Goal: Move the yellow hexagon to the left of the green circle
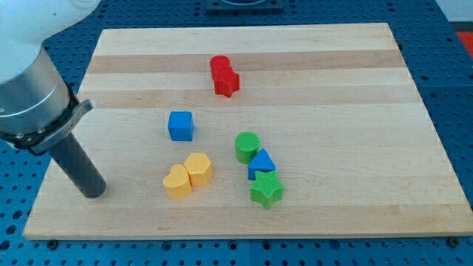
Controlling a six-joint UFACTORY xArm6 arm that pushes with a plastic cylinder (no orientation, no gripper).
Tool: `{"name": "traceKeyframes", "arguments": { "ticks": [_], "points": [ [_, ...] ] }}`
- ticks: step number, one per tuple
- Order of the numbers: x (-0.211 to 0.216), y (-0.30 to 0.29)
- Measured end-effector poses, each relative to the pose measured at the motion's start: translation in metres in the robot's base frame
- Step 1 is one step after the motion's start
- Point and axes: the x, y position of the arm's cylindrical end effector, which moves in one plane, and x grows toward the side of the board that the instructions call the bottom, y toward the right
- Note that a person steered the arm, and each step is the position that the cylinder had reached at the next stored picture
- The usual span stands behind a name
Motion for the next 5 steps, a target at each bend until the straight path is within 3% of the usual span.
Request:
{"name": "traceKeyframes", "arguments": {
  "ticks": [3, 5],
  "points": [
    [0.035, 0.012],
    [0.044, 0.081]
  ]
}}
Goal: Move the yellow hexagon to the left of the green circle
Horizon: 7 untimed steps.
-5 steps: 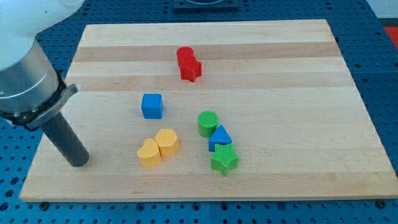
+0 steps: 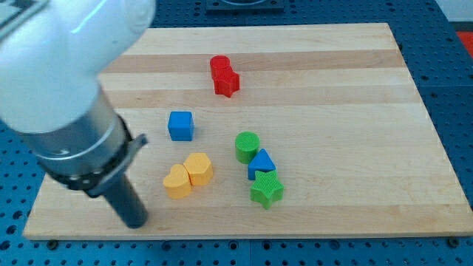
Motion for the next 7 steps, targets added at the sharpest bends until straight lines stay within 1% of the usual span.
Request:
{"name": "traceKeyframes", "arguments": {
  "ticks": [1, 2, 3, 5, 6, 7],
  "points": [
    [0.0, 0.042],
    [-0.016, 0.052],
    [-0.017, 0.052],
    [-0.056, 0.052],
    [-0.098, 0.052],
    [-0.124, 0.052]
  ]
}}
